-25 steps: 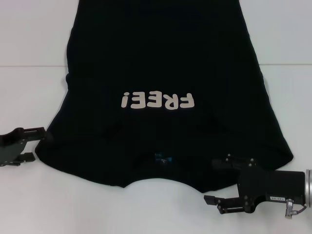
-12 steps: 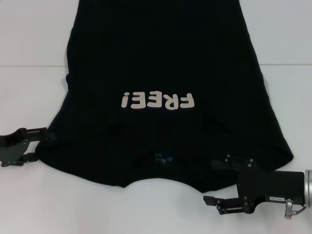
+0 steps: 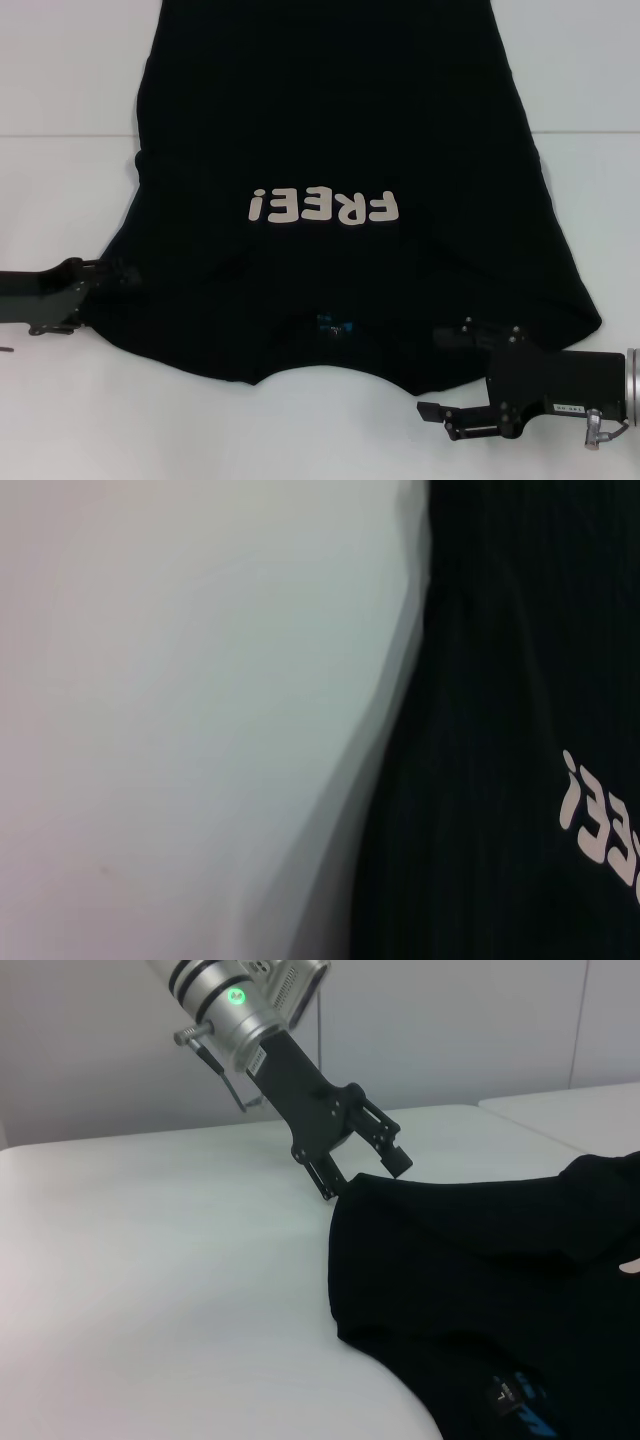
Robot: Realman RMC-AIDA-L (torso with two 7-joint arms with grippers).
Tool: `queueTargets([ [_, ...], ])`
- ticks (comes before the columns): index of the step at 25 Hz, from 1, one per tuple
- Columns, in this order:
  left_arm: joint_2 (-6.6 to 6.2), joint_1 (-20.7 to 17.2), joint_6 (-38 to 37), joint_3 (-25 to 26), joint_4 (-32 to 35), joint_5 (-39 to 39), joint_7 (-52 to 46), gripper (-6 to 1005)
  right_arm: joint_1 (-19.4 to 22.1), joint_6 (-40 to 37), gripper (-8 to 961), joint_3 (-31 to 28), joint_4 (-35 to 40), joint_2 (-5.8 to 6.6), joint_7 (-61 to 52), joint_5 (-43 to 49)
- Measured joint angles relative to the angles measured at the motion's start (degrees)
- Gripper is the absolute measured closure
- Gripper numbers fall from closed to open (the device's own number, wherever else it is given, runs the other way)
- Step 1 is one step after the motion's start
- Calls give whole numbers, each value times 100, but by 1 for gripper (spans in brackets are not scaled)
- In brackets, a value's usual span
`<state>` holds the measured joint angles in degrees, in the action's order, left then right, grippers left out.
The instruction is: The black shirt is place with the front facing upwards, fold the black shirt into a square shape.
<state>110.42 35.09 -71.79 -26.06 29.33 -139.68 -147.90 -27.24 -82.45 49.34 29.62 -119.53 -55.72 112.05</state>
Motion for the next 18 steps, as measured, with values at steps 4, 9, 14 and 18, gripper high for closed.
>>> queueTargets([
  [4,1,2,-1,-49,0,9,-18,161,9,-17,-2,-14,0,0,0,-7],
  [9,0,-48,-2,-37,62,25,12,221,32,-33,-2,-20,1,0,0,-18],
  [14,-2,-54,122,-125,46,2,6,315,43,-47,-2,-30,5,0,0,-23],
  [18,-4,-55,154,-128,41,2,21,398,49,-54,-2,-30,2,0,0,-26],
])
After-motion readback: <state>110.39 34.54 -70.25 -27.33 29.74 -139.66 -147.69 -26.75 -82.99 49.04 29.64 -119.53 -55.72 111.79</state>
